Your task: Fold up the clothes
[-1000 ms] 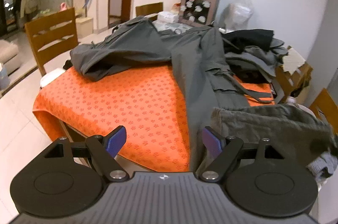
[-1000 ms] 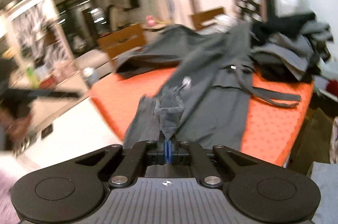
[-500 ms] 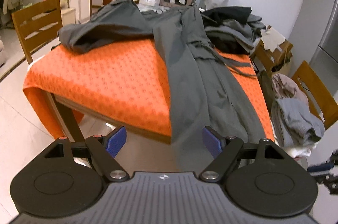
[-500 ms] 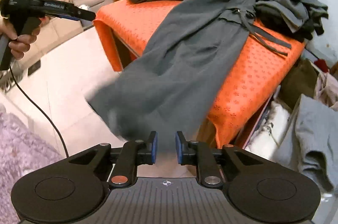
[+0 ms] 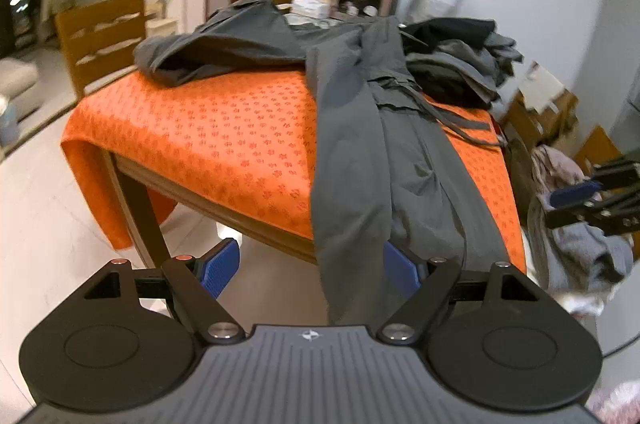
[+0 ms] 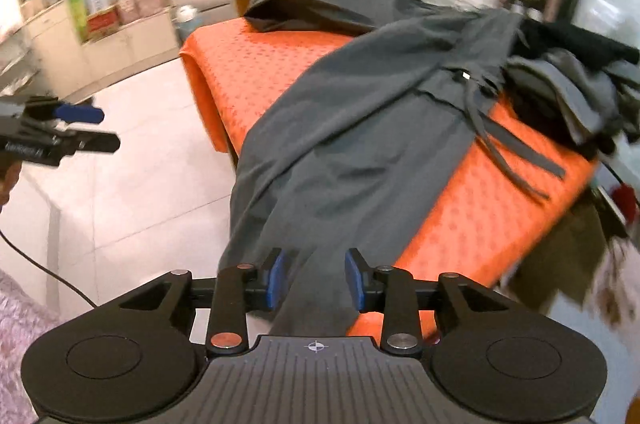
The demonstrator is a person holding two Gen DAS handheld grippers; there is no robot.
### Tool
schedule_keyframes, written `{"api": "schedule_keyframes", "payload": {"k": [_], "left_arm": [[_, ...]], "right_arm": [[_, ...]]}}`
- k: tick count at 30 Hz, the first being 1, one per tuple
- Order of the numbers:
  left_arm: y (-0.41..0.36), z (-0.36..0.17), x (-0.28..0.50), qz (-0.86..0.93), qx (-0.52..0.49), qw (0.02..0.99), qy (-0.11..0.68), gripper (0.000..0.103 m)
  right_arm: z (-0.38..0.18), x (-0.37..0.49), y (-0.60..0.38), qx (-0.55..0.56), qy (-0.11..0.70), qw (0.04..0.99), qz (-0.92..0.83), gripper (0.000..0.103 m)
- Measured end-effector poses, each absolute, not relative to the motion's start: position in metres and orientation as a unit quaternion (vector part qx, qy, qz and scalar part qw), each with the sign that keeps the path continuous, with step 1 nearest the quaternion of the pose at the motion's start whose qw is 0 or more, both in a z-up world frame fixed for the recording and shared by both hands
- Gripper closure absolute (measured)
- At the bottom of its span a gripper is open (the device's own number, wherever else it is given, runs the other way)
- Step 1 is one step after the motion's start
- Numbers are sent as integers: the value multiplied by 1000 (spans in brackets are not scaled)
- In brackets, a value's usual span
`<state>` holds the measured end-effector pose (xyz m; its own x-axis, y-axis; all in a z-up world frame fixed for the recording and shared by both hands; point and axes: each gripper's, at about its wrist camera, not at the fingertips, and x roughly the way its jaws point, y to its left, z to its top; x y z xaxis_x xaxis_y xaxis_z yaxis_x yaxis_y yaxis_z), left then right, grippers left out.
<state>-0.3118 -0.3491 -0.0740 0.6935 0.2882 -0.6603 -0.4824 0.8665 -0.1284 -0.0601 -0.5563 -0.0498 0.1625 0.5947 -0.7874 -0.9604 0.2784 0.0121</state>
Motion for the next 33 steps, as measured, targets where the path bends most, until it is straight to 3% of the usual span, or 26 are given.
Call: {"api": "schedule_keyframes", "payload": {"k": [8,23,29,33], "left_arm": [[-409,-106,-288,300,-166,884,318,20],[-515,-145,-252,356,-179,855,333,20],[-526,-145,-245,377,-190,849,318,22],[-529,-140,-240,389,-188,852,297,22]], "right_arm": [[-71,-4,-522,-356,310,558,683,67],[-121,-3,-462,-561,119,195,796,72],[-133,-7,-428,-608,138,60,780,73],[-137,-10,-413,-629,150,11,763,86]]}}
